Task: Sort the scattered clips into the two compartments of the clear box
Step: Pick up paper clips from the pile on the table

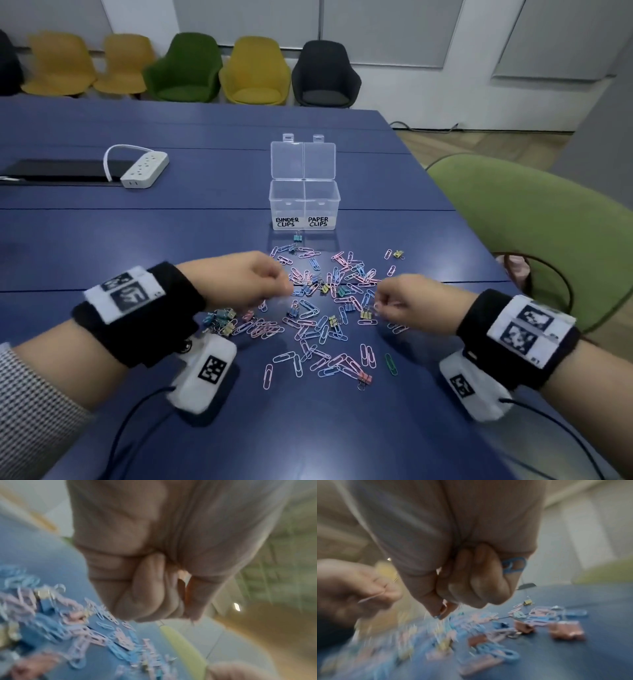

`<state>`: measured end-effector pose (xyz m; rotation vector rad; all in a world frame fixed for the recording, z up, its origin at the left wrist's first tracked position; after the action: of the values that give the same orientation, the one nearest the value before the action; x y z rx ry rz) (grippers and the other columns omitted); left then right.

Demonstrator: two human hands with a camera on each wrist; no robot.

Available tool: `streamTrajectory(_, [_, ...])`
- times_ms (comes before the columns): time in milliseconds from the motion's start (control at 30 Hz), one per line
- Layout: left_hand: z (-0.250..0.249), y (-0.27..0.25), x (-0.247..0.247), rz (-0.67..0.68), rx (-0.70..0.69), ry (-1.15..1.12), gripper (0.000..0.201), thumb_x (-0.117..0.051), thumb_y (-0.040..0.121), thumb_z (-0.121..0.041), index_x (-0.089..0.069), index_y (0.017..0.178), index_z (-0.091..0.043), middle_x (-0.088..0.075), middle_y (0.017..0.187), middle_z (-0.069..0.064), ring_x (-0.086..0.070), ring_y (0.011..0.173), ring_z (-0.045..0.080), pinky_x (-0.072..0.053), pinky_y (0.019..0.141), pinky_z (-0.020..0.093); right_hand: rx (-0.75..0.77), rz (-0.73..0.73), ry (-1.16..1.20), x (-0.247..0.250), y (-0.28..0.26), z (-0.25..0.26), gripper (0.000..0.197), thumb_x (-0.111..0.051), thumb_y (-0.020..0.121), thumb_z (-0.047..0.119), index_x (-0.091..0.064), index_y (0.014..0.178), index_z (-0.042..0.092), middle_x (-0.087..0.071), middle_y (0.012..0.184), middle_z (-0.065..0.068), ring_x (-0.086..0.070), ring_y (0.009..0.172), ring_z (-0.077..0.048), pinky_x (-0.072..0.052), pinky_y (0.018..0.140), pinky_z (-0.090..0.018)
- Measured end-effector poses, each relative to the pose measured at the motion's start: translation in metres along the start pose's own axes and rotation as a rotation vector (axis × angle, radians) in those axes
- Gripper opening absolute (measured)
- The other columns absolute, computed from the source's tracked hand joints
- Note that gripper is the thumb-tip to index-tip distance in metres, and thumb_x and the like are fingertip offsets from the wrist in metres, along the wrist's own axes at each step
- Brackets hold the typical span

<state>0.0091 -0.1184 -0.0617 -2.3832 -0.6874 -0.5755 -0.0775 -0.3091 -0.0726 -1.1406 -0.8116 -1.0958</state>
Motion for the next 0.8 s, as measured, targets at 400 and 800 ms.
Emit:
streamTrajectory(400, [0.004, 0.017, -0.016, 0.108, 0.18, -1.284, 0.006, -0.039, 0.073, -0.006, -0.044, 0.075, -0.008, -0.041, 0.062, 0.004, -0.036, 0.042, 0.011, -0.026, 0.03, 0.016, -0.074, 0.12, 1.815, 0.011, 0.013, -0.002, 0.019, -0.047, 0.08, 0.025, -0.049, 0.067, 0.011, -0.045, 0.061, -0.003, -0.033, 0.043, -0.009, -0.019, 0.035, -0.016])
streamTrajectory(800, [-0.052, 0.108, 0.085, -0.101, 0.232, -0.236, 0.034, -0.039, 0.096, -0.009, -0.042, 0.063, -0.009, -0.035, 0.058, 0.003, -0.032, 0.032, 0.007, -0.021, 0.031, 0.01, -0.25, 0.005, -0.224, 0.085, 0.096, -0.033, 0.044, -0.04, 0.099, 0.036, -0.04, 0.063, 0.012, -0.048, 0.074, -0.011, -0.046, 0.077, -0.027, -0.035, 0.07, -0.026])
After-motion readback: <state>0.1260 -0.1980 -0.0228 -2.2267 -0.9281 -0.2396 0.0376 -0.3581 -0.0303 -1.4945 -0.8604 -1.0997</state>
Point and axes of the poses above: each hand's wrist, its own y-axis towards the middle knuckle, its own x-axis out of the back of the hand, z = x × y, the point moved 7 cm from there along y, towards the middle knuckle
